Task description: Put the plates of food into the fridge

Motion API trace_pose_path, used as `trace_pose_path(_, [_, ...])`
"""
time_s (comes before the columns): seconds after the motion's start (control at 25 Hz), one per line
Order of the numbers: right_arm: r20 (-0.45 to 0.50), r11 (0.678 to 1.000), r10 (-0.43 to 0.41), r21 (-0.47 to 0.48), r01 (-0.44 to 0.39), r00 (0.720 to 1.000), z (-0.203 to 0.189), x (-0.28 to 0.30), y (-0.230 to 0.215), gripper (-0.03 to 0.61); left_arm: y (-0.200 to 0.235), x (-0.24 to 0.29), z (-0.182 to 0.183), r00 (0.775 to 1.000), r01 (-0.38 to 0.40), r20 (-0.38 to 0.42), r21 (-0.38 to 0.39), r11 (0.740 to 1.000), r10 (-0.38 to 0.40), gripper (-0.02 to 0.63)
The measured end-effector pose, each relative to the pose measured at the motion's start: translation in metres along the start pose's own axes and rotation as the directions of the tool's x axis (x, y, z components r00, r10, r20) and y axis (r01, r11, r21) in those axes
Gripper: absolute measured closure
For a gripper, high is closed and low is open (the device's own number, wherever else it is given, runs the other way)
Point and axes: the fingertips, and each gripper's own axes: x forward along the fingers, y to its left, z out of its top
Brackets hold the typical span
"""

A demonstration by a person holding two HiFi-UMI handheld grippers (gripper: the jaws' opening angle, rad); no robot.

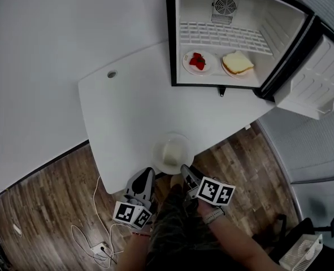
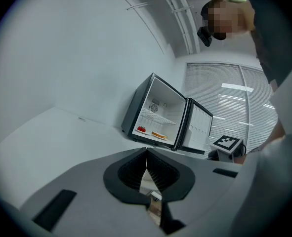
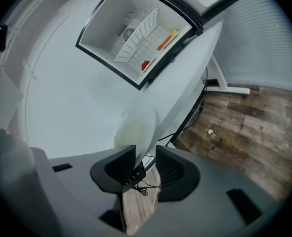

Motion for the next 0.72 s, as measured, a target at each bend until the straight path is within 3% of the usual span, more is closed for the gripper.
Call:
trace_pose_path(0.36, [-0.021,0.981,0.072,0.181,-0.067,0.997,-0.002,0.016,0.005,0.472,0.003,0.004,0.005,1.000,0.010,-0.006,0.003,1.000,-0.010,0.606])
trace_pose_path(0.44, [-0.015,0.973,0.091,0.214,-0.086,0.996,-0.001,0.017,0.008,0.523,0.003,0.007,0.007,1.000,0.013,-0.005,0.002,1.000,-0.013,0.606])
trace_pose_path(0.72, [0.018,0.921,0.128,0.368,-0.126,0.992,0.002,0.009,0.005,0.561,0.006,0.014,0.012,1.000,0.028,-0.011,0.005,1.000,-0.028,0.606])
